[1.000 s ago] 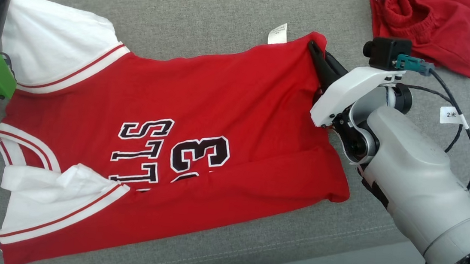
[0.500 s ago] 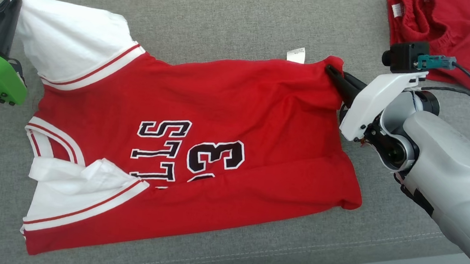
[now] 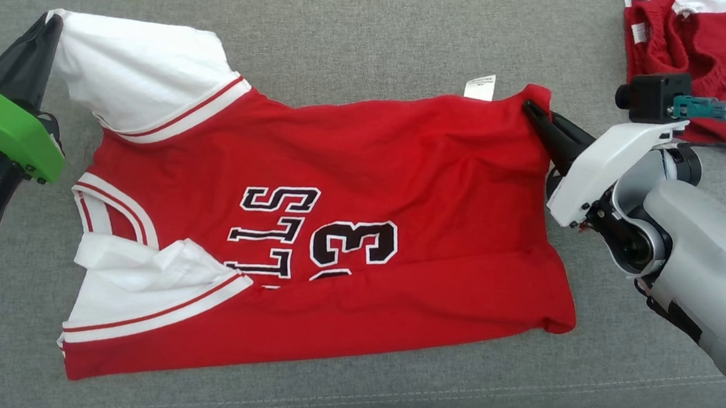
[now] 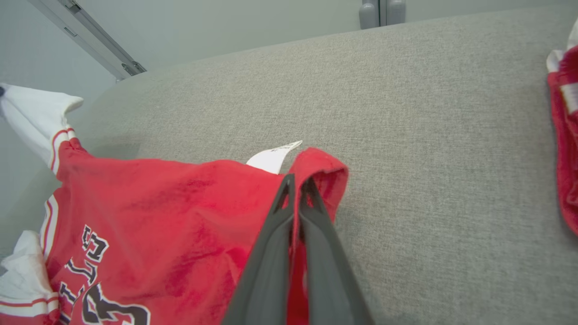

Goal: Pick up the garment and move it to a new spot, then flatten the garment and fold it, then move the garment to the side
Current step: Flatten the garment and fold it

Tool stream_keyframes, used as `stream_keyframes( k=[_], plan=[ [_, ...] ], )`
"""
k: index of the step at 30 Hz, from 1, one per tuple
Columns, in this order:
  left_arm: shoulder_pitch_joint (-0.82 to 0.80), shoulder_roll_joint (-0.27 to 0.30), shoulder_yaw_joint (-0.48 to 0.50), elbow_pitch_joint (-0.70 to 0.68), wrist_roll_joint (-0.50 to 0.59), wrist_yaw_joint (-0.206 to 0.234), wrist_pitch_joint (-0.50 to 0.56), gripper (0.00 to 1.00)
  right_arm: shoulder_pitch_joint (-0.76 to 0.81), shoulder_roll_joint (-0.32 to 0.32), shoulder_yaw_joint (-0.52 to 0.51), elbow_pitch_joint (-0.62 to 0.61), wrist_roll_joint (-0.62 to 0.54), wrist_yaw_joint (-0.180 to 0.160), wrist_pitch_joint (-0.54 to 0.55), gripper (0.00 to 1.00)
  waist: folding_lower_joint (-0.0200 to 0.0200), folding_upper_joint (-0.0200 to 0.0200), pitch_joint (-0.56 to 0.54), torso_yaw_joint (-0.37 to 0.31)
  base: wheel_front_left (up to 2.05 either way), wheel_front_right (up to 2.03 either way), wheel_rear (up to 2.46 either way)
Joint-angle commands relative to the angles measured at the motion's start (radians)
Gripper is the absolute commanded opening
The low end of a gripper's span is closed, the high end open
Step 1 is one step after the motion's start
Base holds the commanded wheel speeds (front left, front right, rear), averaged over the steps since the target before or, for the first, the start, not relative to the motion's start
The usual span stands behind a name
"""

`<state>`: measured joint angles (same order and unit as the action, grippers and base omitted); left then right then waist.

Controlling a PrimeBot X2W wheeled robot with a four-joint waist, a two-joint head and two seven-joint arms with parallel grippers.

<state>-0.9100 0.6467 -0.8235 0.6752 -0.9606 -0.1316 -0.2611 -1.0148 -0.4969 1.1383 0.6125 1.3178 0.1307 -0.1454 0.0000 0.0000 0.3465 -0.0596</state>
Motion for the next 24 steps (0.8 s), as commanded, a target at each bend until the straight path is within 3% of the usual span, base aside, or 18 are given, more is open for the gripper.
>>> stream_keyframes(
  k=[1, 8, 18, 24],
  plan=[
    [0.016, -0.008, 0.007, -0.005, 0.007, 0.003, -0.004, 0.0, 0.0, -0.006, 0.006, 0.0, 0.014, 0.0, -0.017, 0.0, 0.0, 0.0, -0.004, 0.005, 0.0, 0.0, 0.0],
    [0.041, -0.025, 0.029, -0.011, 0.023, 0.003, -0.004, 0.0, 0.008, -0.016, 0.031, -0.029, 0.067, 0.0, -0.084, 0.0, 0.0, 0.0, -0.013, 0.011, 0.0, 0.0, 0.0],
    [0.169, 0.008, 0.12, -0.11, 0.062, 0.003, -0.004, 0.0, 0.068, -0.104, 0.072, -0.108, 0.133, 0.0, -0.108, 0.0, 0.0, 0.0, -0.047, 0.018, 0.0, 0.0, 0.0],
    [0.276, -0.001, 0.172, -0.191, 0.09, 0.003, -0.004, 0.0, 0.102, -0.138, 0.091, -0.148, 0.152, 0.0, -0.112, 0.0, 0.0, 0.0, -0.068, 0.032, 0.0, 0.0, 0.0]
  ],
)
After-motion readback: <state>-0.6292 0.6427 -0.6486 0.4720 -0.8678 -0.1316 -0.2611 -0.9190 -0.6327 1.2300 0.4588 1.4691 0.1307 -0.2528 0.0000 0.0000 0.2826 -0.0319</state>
